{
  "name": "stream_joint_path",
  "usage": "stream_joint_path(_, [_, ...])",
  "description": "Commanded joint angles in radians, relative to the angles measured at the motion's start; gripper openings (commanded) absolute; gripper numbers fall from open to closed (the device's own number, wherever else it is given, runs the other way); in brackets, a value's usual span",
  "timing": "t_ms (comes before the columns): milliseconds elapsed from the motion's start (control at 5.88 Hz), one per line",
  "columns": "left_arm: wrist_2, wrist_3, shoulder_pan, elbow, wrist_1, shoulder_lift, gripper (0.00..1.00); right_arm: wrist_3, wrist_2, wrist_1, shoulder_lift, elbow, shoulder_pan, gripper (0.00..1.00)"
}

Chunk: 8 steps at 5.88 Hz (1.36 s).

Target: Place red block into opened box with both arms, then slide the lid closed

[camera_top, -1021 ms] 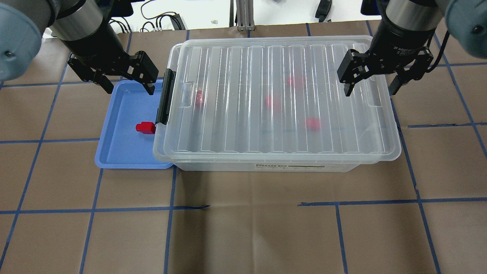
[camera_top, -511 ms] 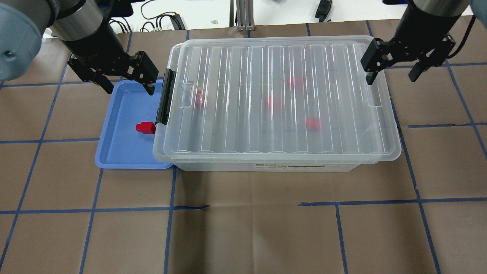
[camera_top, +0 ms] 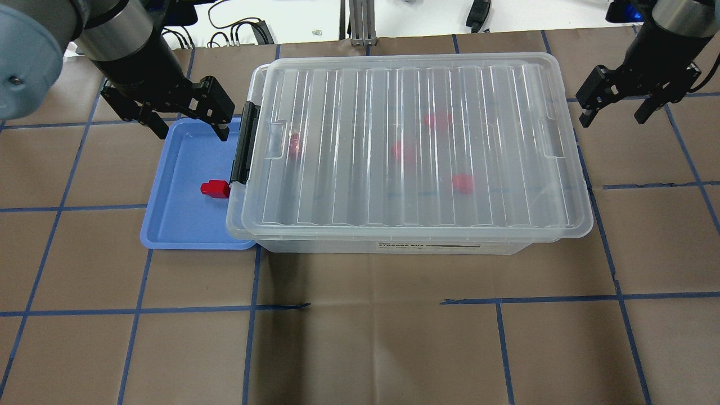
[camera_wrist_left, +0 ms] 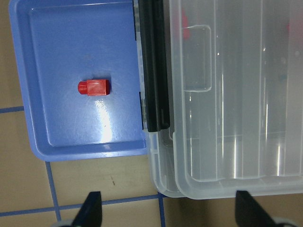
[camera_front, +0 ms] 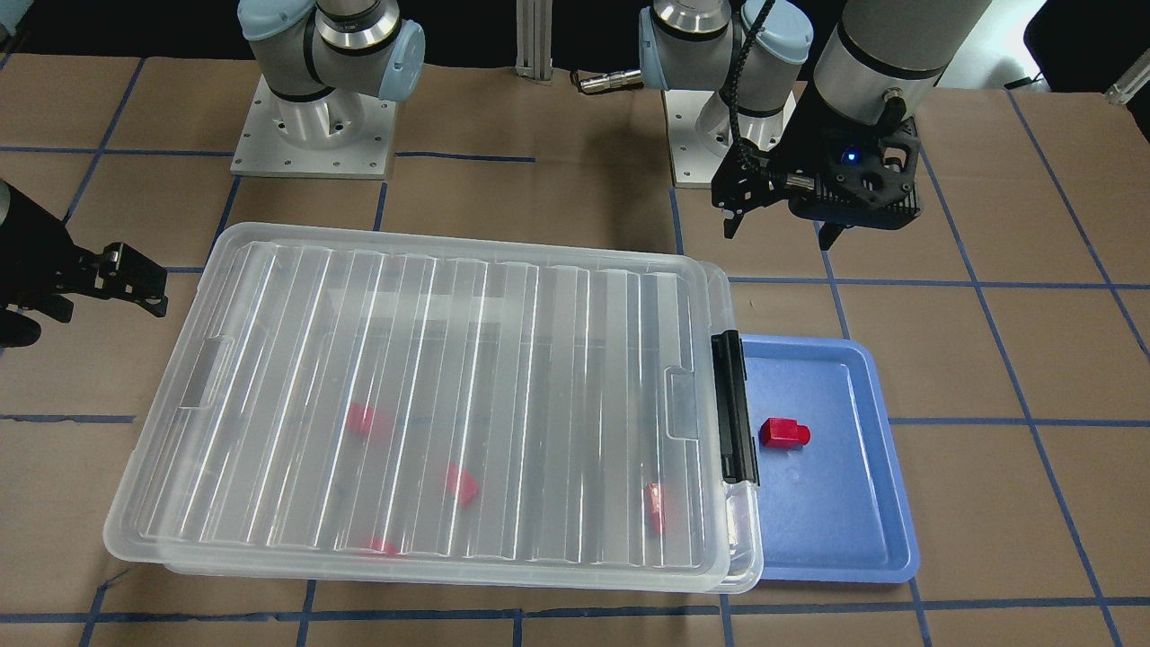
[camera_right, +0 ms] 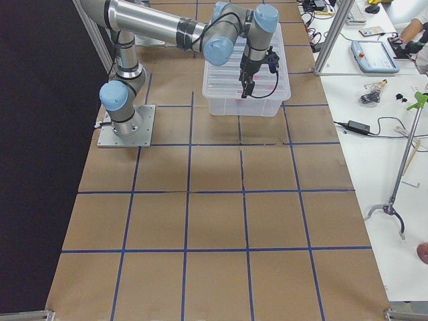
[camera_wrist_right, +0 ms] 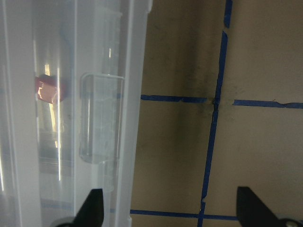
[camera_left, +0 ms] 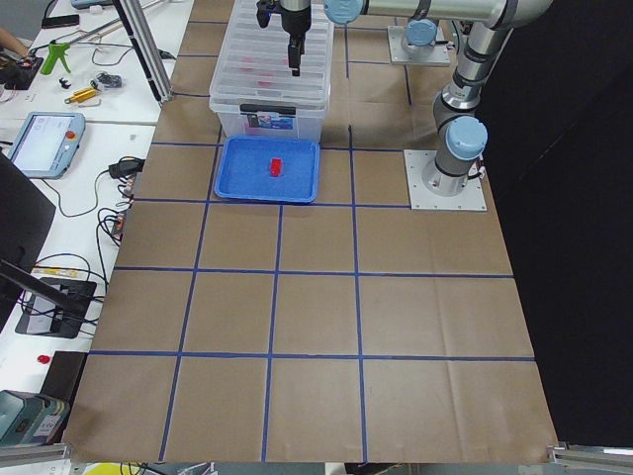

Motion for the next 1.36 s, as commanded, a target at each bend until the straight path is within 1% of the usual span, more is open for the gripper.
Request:
stream_joint_path(0, [0.0, 0.0, 0.0, -0.001, 0.005, -0.005, 0.98, 0.005, 0.009, -0.113, 0.002, 0.125, -0.018, 1.0])
stream_joint_path(340, [-0.001, 0.007, 0.004, 0.003, 0.024, -0.012, 0.98, 0.008, 0.041, -0.126, -0.003, 0.146, -0.012, 1.0])
stream_joint_path(511, [-0.003, 0.08, 0.003, 0.0, 0.04, -0.02, 0.98, 0.008, 0.04, -0.126, -0.001, 0.155, -0.012, 1.0])
stream_joint_path(681, [-0.052, 0.225, 0.007, -0.011, 0.04, -0.019, 0.98, 0.005, 0.032, -0.127, 0.003, 0.157, -0.012, 1.0])
stream_joint_path(851, [-0.079, 0.41, 0.015, -0.024, 0.055, -0.017, 0.98, -0.024, 0.023, -0.135, 0.012, 0.155, -0.018, 1.0])
stream_joint_path(1021, [-0.08, 0.646, 0.045, -0.028, 0.054, -0.02, 0.98, -0.039, -0.032, -0.14, 0.013, 0.149, -0.019, 1.0])
stream_joint_path(1191, [-0.074, 0.895, 0.068, -0.038, 0.055, -0.026, 0.98, -0.065, -0.075, -0.175, 0.013, 0.149, -0.024, 1.0])
